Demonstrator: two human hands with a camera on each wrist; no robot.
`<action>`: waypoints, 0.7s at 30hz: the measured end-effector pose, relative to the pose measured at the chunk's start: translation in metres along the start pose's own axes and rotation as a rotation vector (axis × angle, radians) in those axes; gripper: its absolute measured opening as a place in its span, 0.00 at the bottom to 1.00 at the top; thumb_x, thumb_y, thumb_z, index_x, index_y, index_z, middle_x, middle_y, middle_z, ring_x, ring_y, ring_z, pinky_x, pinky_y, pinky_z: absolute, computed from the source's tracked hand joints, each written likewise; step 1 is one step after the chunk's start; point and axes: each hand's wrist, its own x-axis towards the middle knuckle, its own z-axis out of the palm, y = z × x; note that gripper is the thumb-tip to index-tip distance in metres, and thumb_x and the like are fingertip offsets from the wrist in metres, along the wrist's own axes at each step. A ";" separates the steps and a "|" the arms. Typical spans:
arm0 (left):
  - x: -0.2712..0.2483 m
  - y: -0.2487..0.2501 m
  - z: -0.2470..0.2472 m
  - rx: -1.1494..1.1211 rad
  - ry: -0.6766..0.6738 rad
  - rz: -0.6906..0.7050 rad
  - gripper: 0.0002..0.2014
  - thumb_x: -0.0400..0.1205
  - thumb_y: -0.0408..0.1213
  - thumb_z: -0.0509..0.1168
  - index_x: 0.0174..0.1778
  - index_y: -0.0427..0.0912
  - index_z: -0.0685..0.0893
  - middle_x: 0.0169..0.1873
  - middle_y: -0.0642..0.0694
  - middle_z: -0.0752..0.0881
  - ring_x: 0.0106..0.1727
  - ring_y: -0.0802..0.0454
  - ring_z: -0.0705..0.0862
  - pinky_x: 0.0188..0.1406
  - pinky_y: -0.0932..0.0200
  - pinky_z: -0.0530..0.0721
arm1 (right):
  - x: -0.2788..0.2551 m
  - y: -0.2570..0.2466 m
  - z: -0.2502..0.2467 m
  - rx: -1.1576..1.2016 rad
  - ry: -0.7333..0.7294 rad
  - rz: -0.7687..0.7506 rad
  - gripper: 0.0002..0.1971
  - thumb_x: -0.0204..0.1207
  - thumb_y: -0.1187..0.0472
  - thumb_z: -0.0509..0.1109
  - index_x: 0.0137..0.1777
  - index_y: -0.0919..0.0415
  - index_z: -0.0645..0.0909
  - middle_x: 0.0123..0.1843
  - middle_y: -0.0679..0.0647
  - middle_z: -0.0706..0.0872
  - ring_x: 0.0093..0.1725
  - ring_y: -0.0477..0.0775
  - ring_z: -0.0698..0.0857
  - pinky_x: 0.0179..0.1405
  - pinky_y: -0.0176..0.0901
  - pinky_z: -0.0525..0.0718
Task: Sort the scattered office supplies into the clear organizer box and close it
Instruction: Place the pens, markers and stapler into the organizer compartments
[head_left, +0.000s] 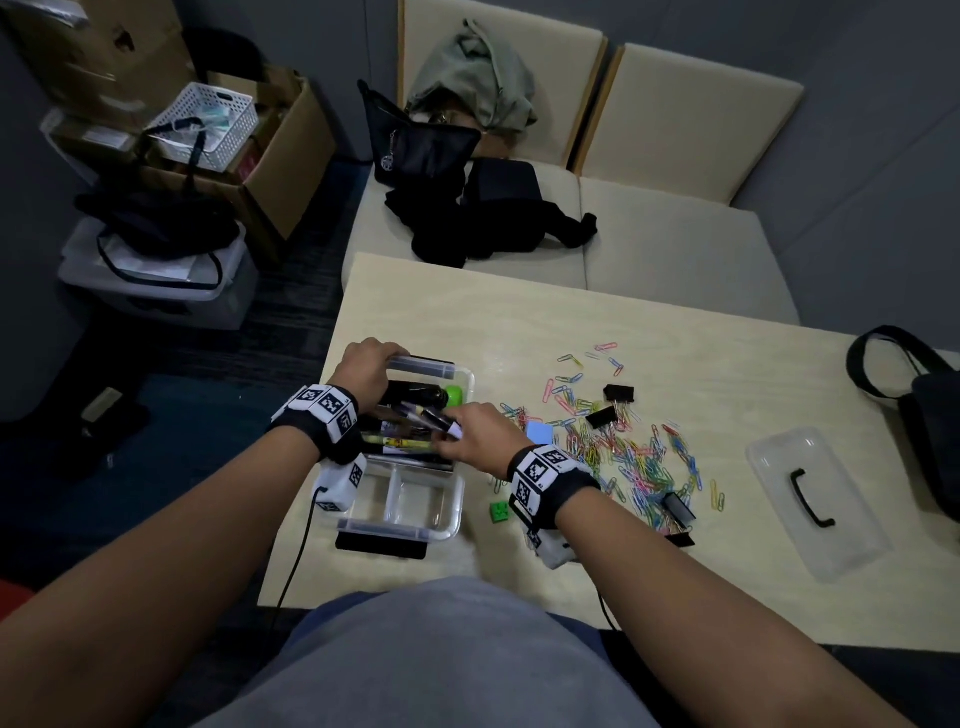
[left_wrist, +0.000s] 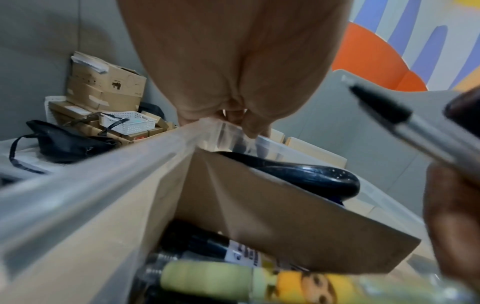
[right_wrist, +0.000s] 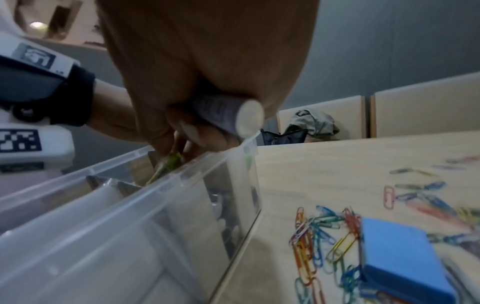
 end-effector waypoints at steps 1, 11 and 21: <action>0.000 0.000 0.001 -0.002 0.003 -0.004 0.27 0.80 0.19 0.51 0.69 0.46 0.81 0.57 0.35 0.80 0.63 0.33 0.75 0.65 0.41 0.76 | 0.001 0.000 -0.002 -0.054 -0.041 -0.012 0.06 0.77 0.56 0.72 0.44 0.58 0.81 0.32 0.53 0.81 0.33 0.56 0.80 0.27 0.44 0.70; -0.006 0.000 0.004 -0.050 0.026 -0.010 0.28 0.80 0.19 0.50 0.69 0.48 0.81 0.58 0.38 0.78 0.64 0.35 0.72 0.64 0.40 0.75 | 0.012 -0.004 -0.015 -0.054 -0.241 0.043 0.19 0.84 0.52 0.63 0.71 0.61 0.73 0.46 0.55 0.90 0.27 0.52 0.84 0.36 0.43 0.83; -0.006 -0.002 0.005 -0.071 0.038 -0.005 0.28 0.80 0.18 0.50 0.69 0.48 0.81 0.59 0.38 0.78 0.64 0.34 0.72 0.64 0.38 0.75 | 0.021 -0.048 -0.006 -0.013 -0.334 0.000 0.13 0.83 0.61 0.66 0.63 0.68 0.76 0.44 0.62 0.86 0.39 0.59 0.85 0.39 0.51 0.84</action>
